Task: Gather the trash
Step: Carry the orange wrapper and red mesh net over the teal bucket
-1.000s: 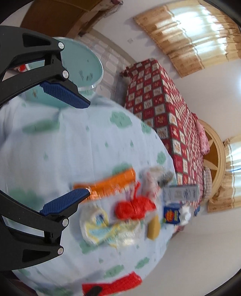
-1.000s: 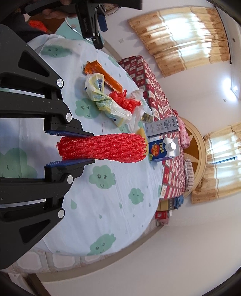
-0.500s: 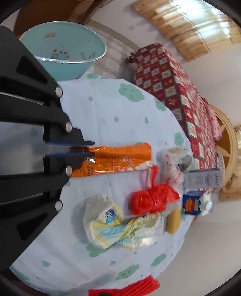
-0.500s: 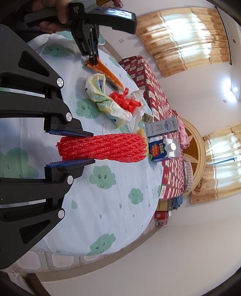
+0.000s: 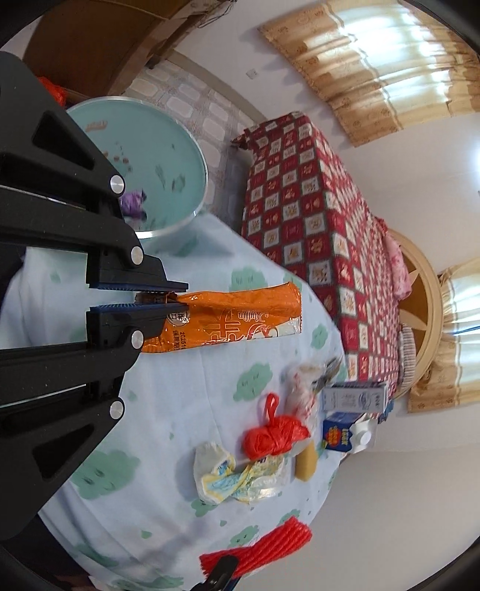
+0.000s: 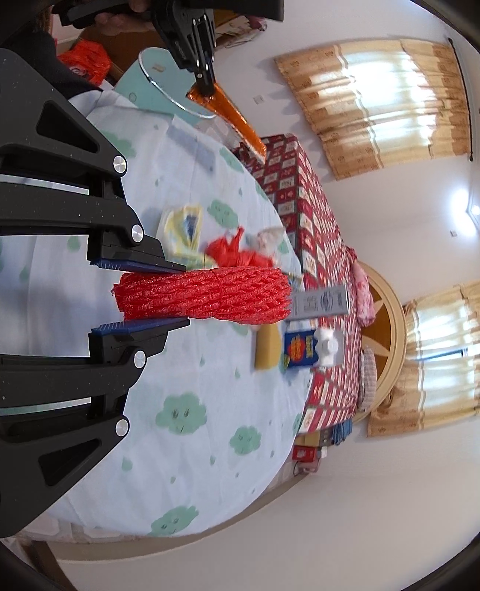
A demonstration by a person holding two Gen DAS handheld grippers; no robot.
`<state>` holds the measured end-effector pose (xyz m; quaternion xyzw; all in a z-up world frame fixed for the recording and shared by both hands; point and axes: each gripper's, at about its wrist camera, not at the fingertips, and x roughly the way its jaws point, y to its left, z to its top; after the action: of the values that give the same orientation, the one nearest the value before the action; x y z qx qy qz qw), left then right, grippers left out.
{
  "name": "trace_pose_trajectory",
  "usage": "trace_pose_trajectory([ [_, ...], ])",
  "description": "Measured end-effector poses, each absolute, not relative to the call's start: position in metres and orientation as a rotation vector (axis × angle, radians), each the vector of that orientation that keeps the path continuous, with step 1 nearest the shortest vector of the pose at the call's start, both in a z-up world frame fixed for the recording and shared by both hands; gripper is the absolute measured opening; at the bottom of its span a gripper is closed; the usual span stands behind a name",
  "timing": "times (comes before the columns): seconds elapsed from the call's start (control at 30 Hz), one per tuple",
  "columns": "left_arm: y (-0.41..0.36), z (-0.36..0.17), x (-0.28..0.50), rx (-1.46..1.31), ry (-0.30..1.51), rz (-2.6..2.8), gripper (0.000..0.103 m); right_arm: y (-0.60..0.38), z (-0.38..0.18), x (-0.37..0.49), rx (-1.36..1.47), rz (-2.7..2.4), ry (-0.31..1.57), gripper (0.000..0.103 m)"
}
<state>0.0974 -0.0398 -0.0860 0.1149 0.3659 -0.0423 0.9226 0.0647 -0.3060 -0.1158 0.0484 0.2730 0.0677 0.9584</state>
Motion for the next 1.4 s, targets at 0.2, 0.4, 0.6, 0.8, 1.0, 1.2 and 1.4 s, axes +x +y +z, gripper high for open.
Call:
trace_pose_trajectory([
  [0.2,-0.015,-0.080,0.084,0.246,0.727,-0.066,0.005,-0.280,-0.110,0.077,0.077,0.167,0.556,0.023],
  [0.4,0.008,-0.080,0.077,0.232,0.724,-0.042,0.005,-0.252,-0.103,0.087,0.051,0.203,0.552,0.023],
  [0.6,0.033,-0.082,0.072,0.207,0.725,-0.008,0.005,-0.222,-0.098,0.098,0.009,0.244,0.555,0.023],
  [0.8,0.059,-0.080,0.071,0.180,0.723,0.037,0.005,-0.198,-0.096,0.107,-0.020,0.276,0.562,0.023],
  [1.0,0.079,-0.081,0.073,0.153,0.725,0.075,0.005,-0.172,-0.094,0.118,-0.059,0.313,0.565,0.023],
  [1.2,0.092,-0.083,0.075,0.133,0.732,0.097,0.005,-0.149,-0.095,0.129,-0.096,0.347,0.573,0.023],
  [1.4,0.106,-0.083,0.075,0.116,0.735,0.117,0.005,-0.130,-0.097,0.136,-0.123,0.372,0.583,0.022],
])
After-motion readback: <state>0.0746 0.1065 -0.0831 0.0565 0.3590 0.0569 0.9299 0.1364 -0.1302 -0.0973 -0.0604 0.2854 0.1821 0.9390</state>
